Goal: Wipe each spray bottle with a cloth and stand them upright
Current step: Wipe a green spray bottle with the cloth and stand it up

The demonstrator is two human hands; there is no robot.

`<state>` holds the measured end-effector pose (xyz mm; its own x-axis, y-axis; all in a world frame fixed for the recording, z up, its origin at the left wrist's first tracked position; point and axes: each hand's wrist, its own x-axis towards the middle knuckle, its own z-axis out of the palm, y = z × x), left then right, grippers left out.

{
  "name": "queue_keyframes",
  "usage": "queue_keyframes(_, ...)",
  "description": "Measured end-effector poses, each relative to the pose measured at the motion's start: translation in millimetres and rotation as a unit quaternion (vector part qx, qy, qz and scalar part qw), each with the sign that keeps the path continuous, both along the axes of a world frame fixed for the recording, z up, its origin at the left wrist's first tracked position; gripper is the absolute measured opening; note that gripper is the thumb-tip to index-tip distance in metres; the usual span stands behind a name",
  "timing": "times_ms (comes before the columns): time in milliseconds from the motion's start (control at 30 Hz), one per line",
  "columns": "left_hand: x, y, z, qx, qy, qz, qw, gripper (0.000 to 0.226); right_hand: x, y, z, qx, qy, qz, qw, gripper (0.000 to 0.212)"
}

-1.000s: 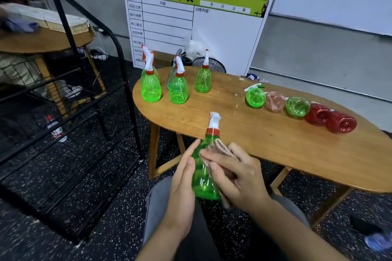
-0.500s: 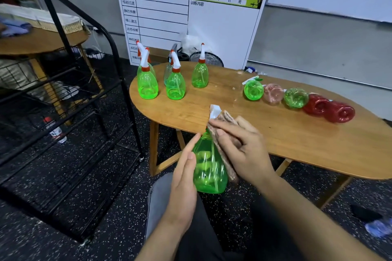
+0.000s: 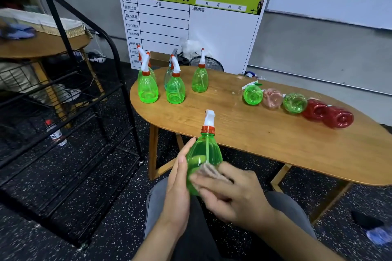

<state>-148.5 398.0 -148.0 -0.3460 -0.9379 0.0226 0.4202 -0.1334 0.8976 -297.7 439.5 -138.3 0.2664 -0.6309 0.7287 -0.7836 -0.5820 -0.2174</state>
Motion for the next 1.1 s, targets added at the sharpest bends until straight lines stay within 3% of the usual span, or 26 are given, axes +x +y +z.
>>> queue_keyframes(100,1,2,4,-0.032,-0.022,0.003,0.999,0.061,-11,-12,16,0.033,-0.184,-0.046,0.981,0.03)
queue_keyframes(167,1,2,3,-0.039,-0.019,-0.012,0.999,0.068,-20,-23,30,0.065,-0.259,-0.058,0.962,0.031)
queue_keyframes(433,-2,3,4,0.011,0.043,-0.065,0.997,0.052,-19,-46,39,0.106,-0.248,-0.055,0.961,0.027)
queue_keyframes(633,-2,-1,-2,0.002,0.033,-0.033,0.999,0.05,-7,-33,19,0.076,-0.157,-0.049,0.983,0.029)
queue_keyframes(733,-2,-1,-2,0.022,0.031,-0.04,0.998,0.051,-3,-14,11,0.021,-0.024,-0.017,0.999,0.028)
queue_keyframes(800,0,-2,-2,0.034,0.037,-0.048,0.998,0.049,0,-2,4,-0.015,0.089,0.013,0.996,0.028)
queue_keyframes(867,1,-1,-1,0.034,0.038,-0.052,0.997,0.048,1,5,2,-0.042,0.145,0.022,0.988,0.026)
queue_keyframes(933,0,1,-1,0.035,0.033,-0.056,0.997,0.051,-2,3,8,-0.042,0.105,0.021,0.993,0.026)
queue_keyframes(1100,-5,2,2,0.007,0.017,-0.048,0.999,0.049,-19,-28,36,0.018,-0.144,-0.083,0.986,0.03)
